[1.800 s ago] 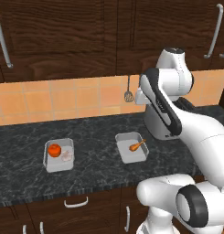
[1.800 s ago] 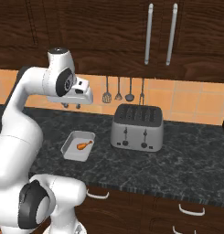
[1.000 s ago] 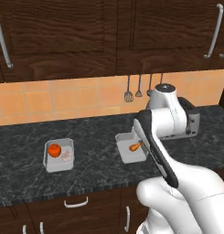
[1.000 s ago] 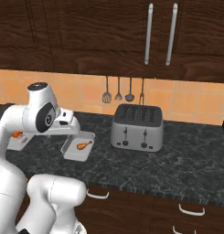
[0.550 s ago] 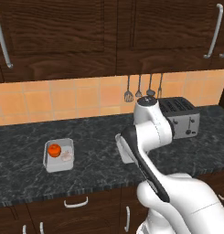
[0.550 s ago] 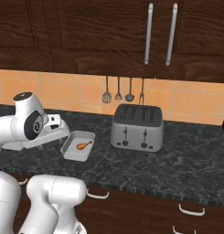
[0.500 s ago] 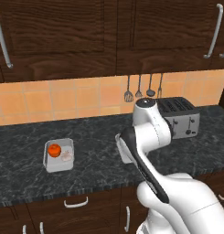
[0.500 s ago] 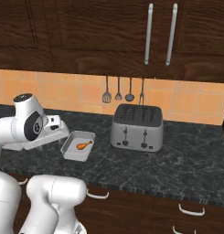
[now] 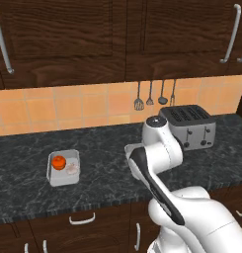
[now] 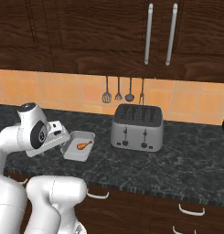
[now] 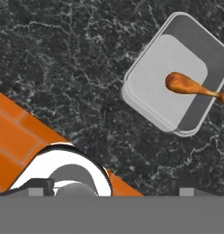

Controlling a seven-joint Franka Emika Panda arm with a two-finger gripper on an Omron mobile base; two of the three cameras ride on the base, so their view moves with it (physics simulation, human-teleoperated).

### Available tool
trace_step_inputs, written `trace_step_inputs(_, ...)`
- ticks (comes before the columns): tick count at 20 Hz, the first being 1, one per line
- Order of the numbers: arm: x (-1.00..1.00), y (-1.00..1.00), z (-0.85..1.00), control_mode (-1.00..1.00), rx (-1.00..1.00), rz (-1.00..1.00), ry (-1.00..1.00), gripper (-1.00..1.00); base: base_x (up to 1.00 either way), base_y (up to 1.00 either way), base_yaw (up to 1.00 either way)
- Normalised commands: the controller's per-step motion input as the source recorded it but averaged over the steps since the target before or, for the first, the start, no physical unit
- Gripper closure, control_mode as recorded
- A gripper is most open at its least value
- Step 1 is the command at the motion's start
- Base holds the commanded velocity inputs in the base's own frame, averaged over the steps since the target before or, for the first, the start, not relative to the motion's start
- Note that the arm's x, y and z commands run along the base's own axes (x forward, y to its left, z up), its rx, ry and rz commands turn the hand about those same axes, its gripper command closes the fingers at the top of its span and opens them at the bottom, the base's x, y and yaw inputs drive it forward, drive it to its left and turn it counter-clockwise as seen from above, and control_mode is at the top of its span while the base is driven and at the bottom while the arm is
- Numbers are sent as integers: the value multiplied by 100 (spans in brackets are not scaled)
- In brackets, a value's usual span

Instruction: Take the meat container that has the chicken drumstick and place it on the second highest rack of the freezer. Then take the vegetable container that has the squash and garlic and place it on the highest rack of the freezer.

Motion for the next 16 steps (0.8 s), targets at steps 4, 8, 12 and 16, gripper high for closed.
trace_step_inputs(4, 12, 13, -12, -100, 0, 0, 1, -100, 0, 0, 0)
trace_step_inputs(8, 13, 3, -6, -100, 0, 0, 5, -100, 0, 0, 0)
trace_step_inputs(12, 23, 3, -10, -100, 0, 0, 4, -100, 0, 0, 0)
trace_step_inputs(16, 62, 0, -29, -100, 0, 1, 6, -100, 0, 0, 0)
